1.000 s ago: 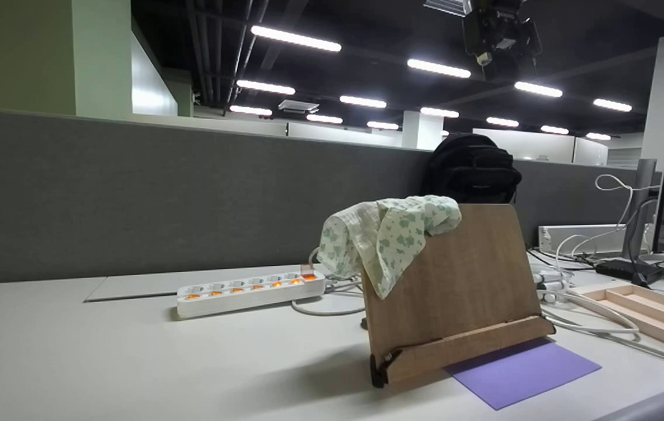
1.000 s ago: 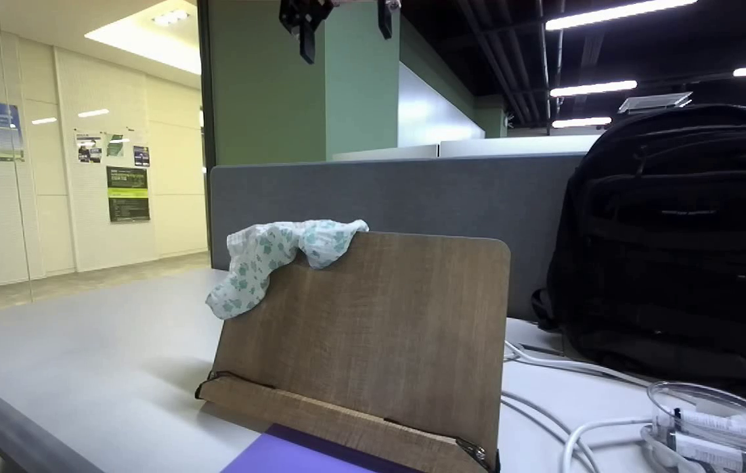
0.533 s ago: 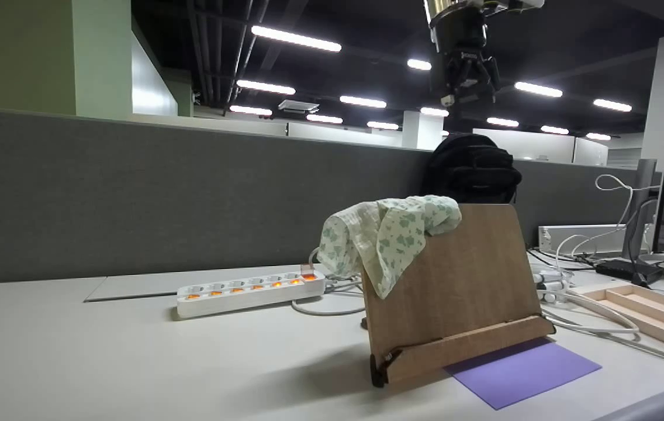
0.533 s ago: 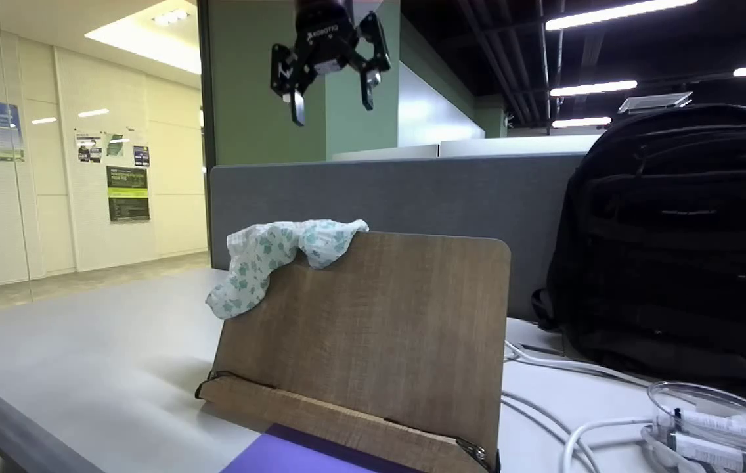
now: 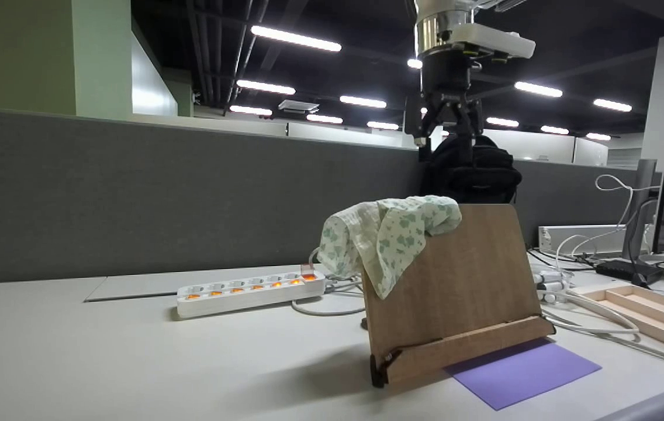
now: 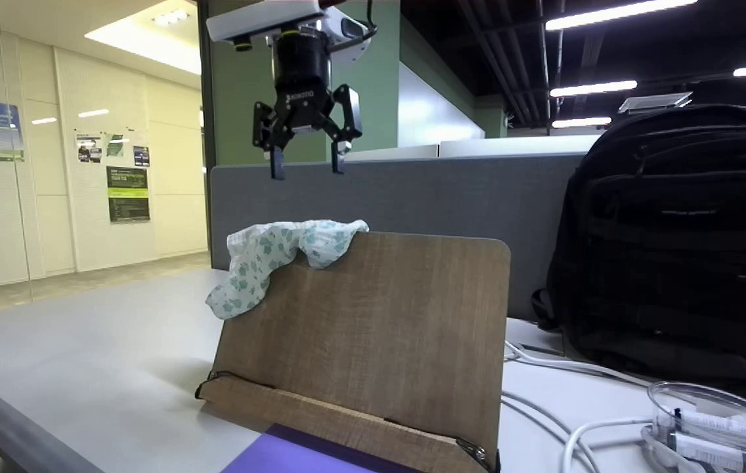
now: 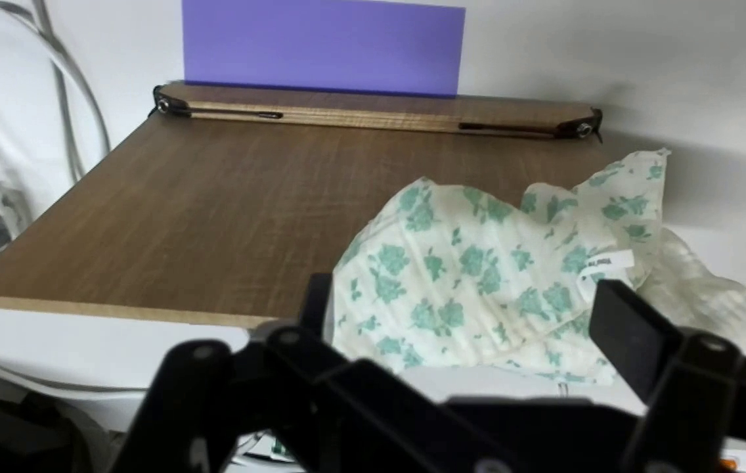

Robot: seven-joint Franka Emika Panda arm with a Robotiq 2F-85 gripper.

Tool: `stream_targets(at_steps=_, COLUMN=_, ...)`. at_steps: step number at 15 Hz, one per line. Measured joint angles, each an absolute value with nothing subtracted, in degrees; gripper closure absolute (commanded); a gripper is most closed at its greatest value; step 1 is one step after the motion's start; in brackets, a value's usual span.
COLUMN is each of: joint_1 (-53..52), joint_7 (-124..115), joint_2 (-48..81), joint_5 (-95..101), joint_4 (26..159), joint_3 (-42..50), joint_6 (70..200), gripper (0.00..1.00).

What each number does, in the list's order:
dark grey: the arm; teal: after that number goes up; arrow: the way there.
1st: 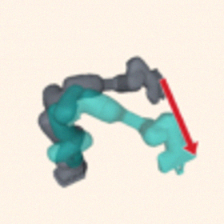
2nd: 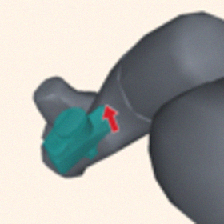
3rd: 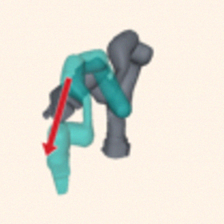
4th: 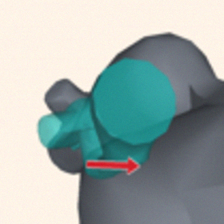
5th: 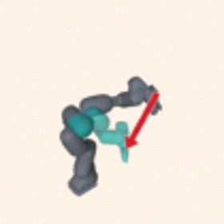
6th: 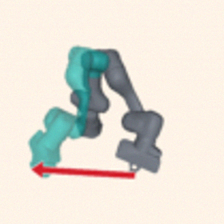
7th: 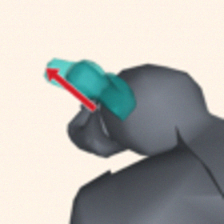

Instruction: Remove the cloth from the wooden object.

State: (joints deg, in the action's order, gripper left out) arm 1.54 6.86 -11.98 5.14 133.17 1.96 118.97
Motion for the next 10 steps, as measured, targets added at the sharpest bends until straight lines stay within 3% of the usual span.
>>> stream_targets(at_steps=10, joint_1=2.00, joint_7=1.50, joint_2=-11.41, joint_5=2.73, joint_4=140.30, joint_3=2.05, joint_6=124.84, gripper=0.00)
